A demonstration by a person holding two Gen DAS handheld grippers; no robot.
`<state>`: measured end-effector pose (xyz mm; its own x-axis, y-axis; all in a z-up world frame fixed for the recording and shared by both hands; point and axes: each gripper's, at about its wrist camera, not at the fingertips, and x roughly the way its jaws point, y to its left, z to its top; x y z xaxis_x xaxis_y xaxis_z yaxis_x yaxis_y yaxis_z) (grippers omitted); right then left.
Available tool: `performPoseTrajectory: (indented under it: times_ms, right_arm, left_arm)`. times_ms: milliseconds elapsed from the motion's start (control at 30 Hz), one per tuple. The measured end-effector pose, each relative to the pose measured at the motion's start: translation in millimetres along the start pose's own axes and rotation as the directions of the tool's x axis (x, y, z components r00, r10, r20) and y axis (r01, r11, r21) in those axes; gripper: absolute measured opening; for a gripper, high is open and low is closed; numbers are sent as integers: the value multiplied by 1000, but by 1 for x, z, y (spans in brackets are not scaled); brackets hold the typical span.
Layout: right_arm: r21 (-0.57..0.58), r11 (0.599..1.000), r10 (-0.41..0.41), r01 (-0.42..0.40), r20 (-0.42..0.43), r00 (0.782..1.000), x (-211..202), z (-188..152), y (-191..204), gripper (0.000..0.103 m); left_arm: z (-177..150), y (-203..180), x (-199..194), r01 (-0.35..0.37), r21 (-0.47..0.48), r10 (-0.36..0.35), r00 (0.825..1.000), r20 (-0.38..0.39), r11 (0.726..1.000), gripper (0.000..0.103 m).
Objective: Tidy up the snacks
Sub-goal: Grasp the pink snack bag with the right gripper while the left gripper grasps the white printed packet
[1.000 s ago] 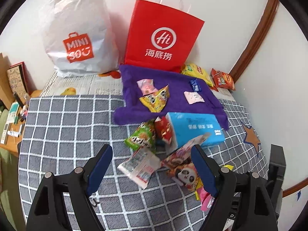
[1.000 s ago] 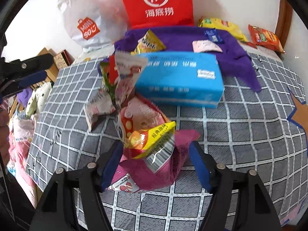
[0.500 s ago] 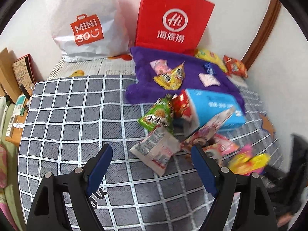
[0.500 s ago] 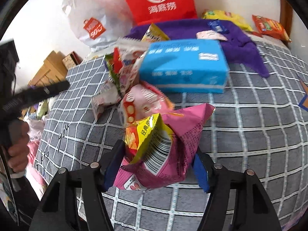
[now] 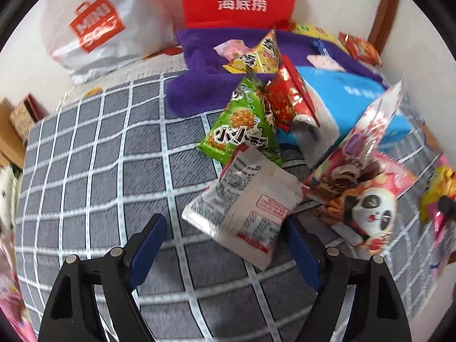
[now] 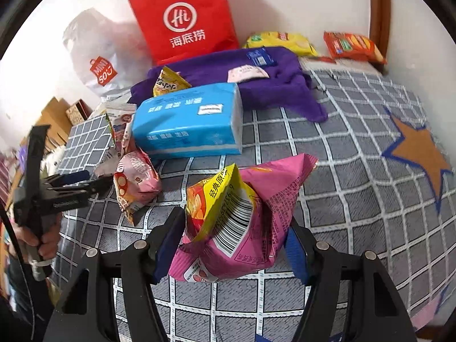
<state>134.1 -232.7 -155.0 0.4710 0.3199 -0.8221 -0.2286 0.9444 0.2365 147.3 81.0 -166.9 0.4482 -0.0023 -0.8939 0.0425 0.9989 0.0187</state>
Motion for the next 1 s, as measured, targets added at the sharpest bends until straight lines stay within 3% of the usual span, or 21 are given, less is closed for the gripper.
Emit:
performPoseTrajectory:
  times_ms: [233,433,800,1000]
  right_arm:
    - [0,1000,1,-1,-19,1000,9,2,-2,65]
    - [-41,999,-32,31,-9,999,11,0,3,65]
    - [-92,994,-58,55,-30,998,14,-10,7,66]
    - [-65,998,-18,18,-5,1000,-1,-12,6,65]
  left_arm:
    - [11,-10,8,10,49,-12,999,33,999,81]
    - [8,-11,2,45,36,-47,997,57,998,57]
    - [-22,-10,-24,61,5,-61,997,56,998,54]
    - [-29,-10,-44,79,-14,-78,994,77,997,54]
